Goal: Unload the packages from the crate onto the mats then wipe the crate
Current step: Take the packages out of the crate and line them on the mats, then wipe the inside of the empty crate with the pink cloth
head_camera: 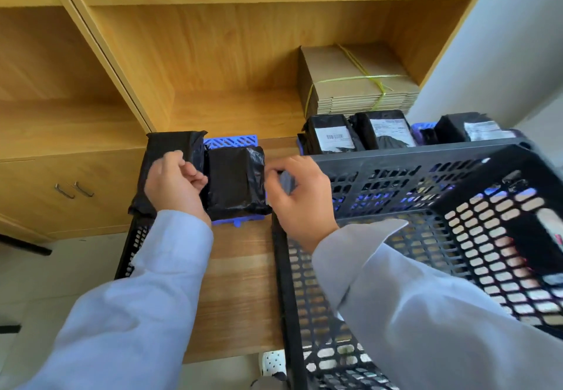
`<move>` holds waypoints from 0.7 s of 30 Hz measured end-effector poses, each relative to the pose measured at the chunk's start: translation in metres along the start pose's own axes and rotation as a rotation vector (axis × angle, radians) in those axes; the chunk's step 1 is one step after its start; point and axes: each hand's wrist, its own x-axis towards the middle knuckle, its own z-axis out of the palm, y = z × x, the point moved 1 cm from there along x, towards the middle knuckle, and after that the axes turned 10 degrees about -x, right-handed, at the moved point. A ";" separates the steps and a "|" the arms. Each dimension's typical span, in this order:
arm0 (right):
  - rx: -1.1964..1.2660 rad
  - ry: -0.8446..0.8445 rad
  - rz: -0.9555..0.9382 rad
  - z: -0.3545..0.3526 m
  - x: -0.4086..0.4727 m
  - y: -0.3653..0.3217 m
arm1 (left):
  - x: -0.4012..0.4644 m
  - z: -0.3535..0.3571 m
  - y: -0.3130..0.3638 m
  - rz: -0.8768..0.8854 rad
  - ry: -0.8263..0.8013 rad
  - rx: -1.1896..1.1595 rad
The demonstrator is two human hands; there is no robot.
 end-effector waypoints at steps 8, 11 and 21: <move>0.170 0.171 0.364 -0.150 -0.010 0.062 | -0.116 0.100 -0.021 -0.064 -0.454 0.138; 0.170 0.261 0.415 -0.219 -0.002 0.103 | -0.166 0.141 -0.059 -0.134 -0.595 0.242; 0.120 0.261 0.872 -0.405 -0.032 0.337 | -0.320 0.219 -0.246 -0.637 -0.840 0.710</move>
